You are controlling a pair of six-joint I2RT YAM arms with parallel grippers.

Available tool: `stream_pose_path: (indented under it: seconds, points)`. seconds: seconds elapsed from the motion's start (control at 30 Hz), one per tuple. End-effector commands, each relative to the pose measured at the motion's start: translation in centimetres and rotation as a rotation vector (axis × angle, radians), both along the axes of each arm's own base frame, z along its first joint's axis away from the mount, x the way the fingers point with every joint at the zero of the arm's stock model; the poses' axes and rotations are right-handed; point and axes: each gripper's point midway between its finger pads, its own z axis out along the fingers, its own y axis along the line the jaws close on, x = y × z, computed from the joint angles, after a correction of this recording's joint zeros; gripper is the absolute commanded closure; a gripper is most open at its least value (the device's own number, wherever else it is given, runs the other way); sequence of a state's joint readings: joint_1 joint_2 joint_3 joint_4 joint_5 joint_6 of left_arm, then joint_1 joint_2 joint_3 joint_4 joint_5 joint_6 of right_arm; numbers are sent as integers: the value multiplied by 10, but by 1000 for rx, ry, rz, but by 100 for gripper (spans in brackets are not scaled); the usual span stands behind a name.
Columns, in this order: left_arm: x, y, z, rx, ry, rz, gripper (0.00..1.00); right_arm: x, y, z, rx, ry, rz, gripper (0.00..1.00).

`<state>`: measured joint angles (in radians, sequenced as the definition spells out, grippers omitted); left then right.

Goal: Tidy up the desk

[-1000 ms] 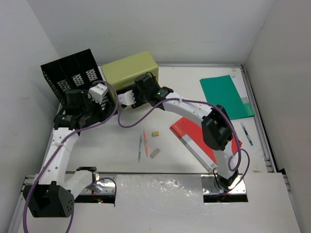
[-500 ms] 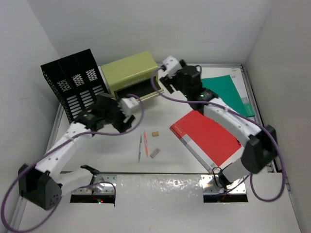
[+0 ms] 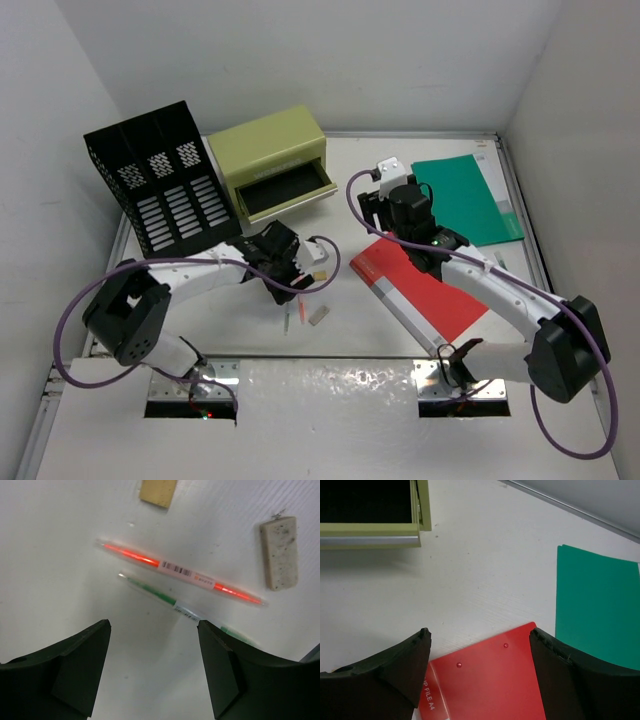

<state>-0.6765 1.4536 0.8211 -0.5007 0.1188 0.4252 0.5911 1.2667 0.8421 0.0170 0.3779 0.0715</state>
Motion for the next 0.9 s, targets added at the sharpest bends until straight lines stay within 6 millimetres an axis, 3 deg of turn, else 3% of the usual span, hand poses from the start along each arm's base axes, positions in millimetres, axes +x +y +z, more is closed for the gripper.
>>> stream_pose_path:
  seconds: [0.0, 0.17, 0.47, 0.63, 0.83, 0.87]
  points:
    - [1, -25, 1, -100, 3, -26, 31, 7, -3, 25, 57, -79, -53, 23]
    - [-5, -24, -4, -99, 14, -51, 29, 7, -8, 16, 12, -54, -63, 23]
    - [-11, -6, -52, 61, 95, -52, 34, 8, -15, 5, -41, -40, -88, 23]
    - [-7, 21, -51, 121, 67, -17, 56, 5, -20, 7, -52, -47, -92, 23]
    - [0, 44, -41, 141, 119, 69, 100, 1, -24, 18, -47, -81, -96, 23]
    - [-1, 45, -39, 140, 125, 76, 100, 1, -24, 19, -45, -83, -97, 23]
